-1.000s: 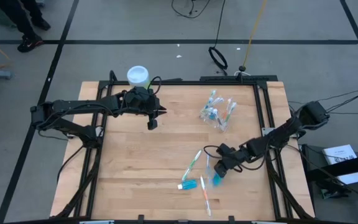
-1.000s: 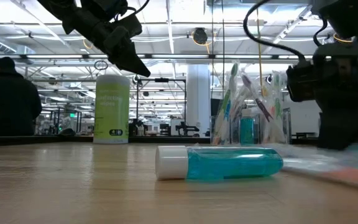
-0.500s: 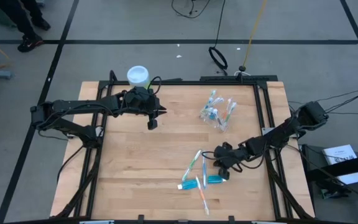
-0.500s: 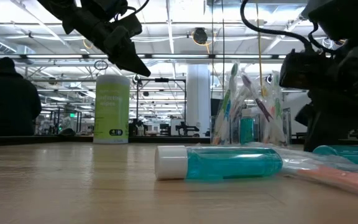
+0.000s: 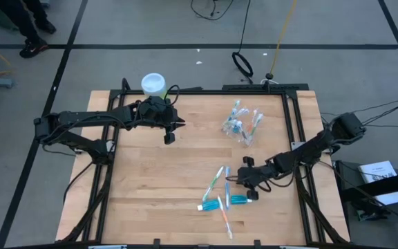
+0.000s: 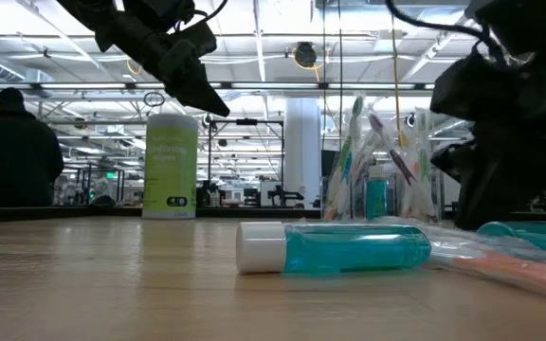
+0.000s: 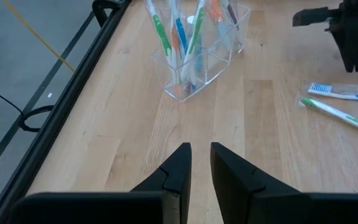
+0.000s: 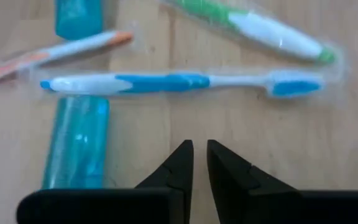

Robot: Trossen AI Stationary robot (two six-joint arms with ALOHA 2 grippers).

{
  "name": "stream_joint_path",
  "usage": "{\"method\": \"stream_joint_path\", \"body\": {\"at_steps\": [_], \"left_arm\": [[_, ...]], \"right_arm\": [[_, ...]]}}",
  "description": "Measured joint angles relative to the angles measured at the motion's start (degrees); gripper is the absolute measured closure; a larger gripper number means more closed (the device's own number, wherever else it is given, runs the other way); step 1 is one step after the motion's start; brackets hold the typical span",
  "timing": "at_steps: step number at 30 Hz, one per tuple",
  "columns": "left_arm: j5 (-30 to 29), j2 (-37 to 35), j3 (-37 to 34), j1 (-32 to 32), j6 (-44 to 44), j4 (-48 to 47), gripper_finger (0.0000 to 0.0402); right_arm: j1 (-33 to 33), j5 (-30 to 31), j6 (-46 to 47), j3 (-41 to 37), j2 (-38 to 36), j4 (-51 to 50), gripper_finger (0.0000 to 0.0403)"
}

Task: Pick & Place toothbrushing station
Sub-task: Put the blue mouthwash into the transparent organizer

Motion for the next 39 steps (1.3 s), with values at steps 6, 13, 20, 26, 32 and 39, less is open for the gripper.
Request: {"method": "stream_joint_path", "body": {"at_steps": [6,13,20,26,32,39], "left_arm": [[-0.01,0.00,0.00,0.00,0.12,0.34,0.0334],[-0.02,0.00,0.00,0.00,0.12,1.60,0.0334],[0.00,0.00,0.00,0.00,-0.04,1.48,0.0334],[0.00,0.00,0.00,0.00,0.34,1.17,0.0334],[0.02,0.00,0.00,0.00,0.31,1.58,0.0334],[0.02,0.00,0.00,0.00,-0.02,1.90,0.0334]], "right_arm": [[-0.10,3.43,0.63,0.07,-4.09,0.69,0.0346],[-0.03,4.04,-2.53,0.09,-9.23,1.92,0.0291],[6.86,2.62,2.90,0.11,-11.77,0.25,0.0271],[17.98,10.74,8.74,-3.85,-10.75,7.94,0.0271],[26.54,25.70,7.49,-13.50,-9.70,20.70,0.0270],[29.32,28.04,11.48,-19.28,-5.64,32.88,0.0270]]}}
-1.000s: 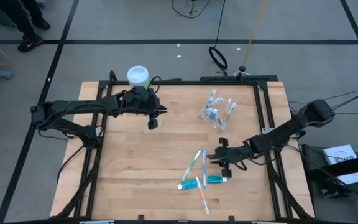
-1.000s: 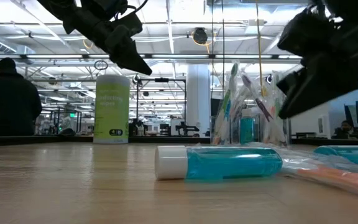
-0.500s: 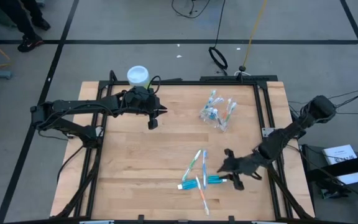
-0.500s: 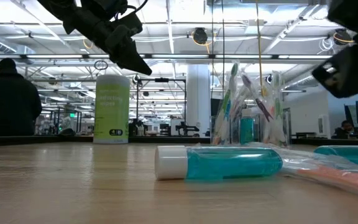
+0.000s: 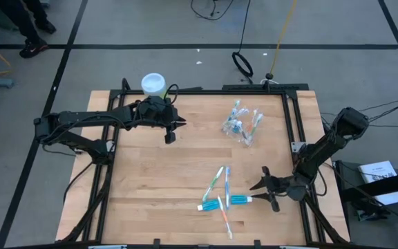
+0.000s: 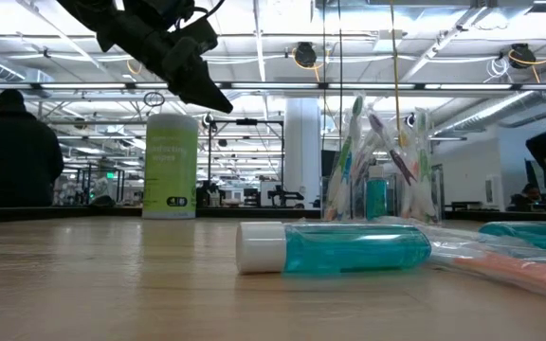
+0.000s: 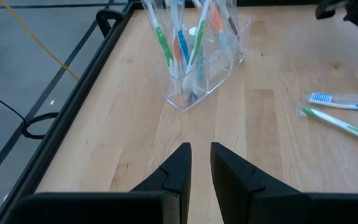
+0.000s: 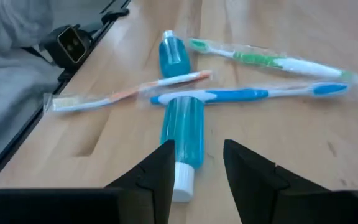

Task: Pick & Place toothbrushing station
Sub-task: Put the blue mouthwash into the transparent organizer

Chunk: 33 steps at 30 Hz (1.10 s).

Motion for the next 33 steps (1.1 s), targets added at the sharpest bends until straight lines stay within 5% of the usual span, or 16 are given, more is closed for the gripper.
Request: {"method": "stream_joint_path", "body": {"at_steps": [24,33], "left_arm": [[-0.02,0.00,0.00,0.00,-1.34,5.94,0.0334],[-0.02,0.00,0.00,0.00,-1.40,6.50,0.0334]], "right_arm": [[1.49,-0.31,-1.62,2.76,25.12,16.88,0.0283],[1.42,0.85,-5.93,5.09,26.92,16.79,0.0311]]}}
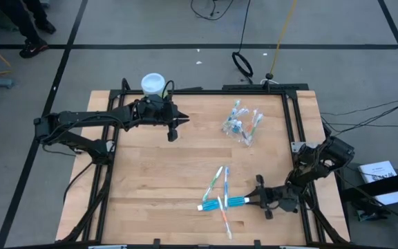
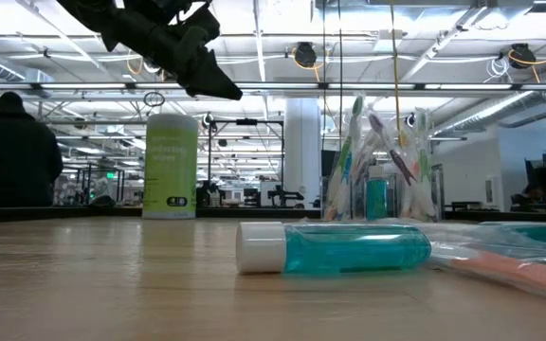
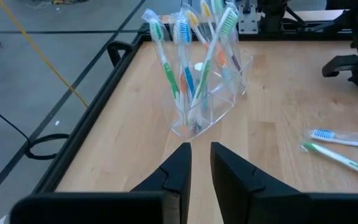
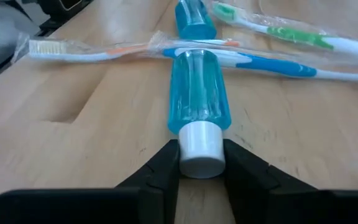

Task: Pick & Place toothbrushing station
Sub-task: Put the blue mouthwash into the transparent organizer

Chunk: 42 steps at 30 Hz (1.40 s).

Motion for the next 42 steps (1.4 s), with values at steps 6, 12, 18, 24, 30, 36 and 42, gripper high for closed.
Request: {"method": "stream_joint_path", "body": {"at_steps": [6,12,18,24,30,36,42], "left_arm": [[0.00,0.00,0.00,0.00,0.08,0.74,0.0334],[0.00,0.00,0.00,0.00,0.08,0.37,0.0334],[0.01,0.00,0.00,0.00,0.11,0.35,0.0334],[0.02,0.00,0.00,0.00,1.50,0.35,0.0334],[0.02,0.00,0.00,0.00,3.31,0.22,0.0334],[0.04,0.00,0.00,0.00,3.12,-3.82,0.0334],[1.49,0.00,0.00,0.00,3.14,-6.80,0.0334]], "right_arm": [[-0.49,3.05,-14.57,-0.20,-2.23,-0.31,0.0301],[-5.07,9.03,-32.65,-0.13,-8.91,-0.05,0.0311],[-13.99,23.13,-28.46,-0.17,-14.42,-0.01,0.0304],[-25.87,24.71,-32.23,2.07,-19.05,1.25,0.0310],[-34.55,22.34,-35.15,3.77,-22.71,3.88,0.0304],[-36.26,20.83,-45.57,6.11,-24.00,2.67,0.0312],[-29.39,25.46,-59.84,22.59,-25.08,-24.08,0.0312]]}}
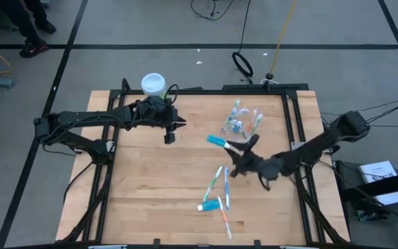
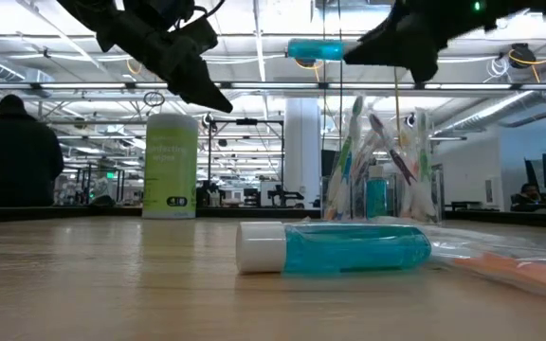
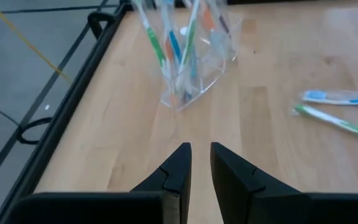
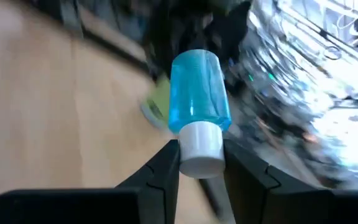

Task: Pick & Place toothbrushing station
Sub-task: Put the blue mouthwash into the transparent organizer

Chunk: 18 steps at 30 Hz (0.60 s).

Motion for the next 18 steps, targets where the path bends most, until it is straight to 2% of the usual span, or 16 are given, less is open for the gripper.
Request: {"method": "stream_joint_path", "body": {"at_steps": [3,6,7,9,13,16,18], "left_arm": [[0.61,0.00,0.00,-0.02,-0.15,0.65,0.0334],[0.59,0.00,0.00,-0.02,-0.49,0.57,0.0334],[0.61,0.00,0.00,-0.02,-0.45,0.53,0.0334],[0.61,0.00,0.00,-0.02,-0.32,0.30,0.0334],[0.61,0.00,0.00,-0.02,-0.28,0.20,0.0334],[0.61,0.00,0.00,-0.02,-0.37,0.17,0.0334],[0.61,0.00,0.00,-0.02,-0.37,0.10,0.0334]], "right_arm": [[1.52,10.26,4.53,8.91,0.12,-23.74,0.0309],[1.19,12.02,12.42,14.60,-0.27,-40.57,0.0302],[1.17,10.21,14.40,15.58,-0.61,-45.44,0.0301],[0.82,2.22,18.55,16.97,-1.19,-52.70,0.0300],[-1.93,-9.26,30.19,17.13,-1.94,-59.24,0.0305],[-5.08,-14.33,35.54,16.00,-1.94,-65.36,0.0307],[-7.53,-14.43,37.76,14.76,-1.94,-67.66,0.0304]]}}
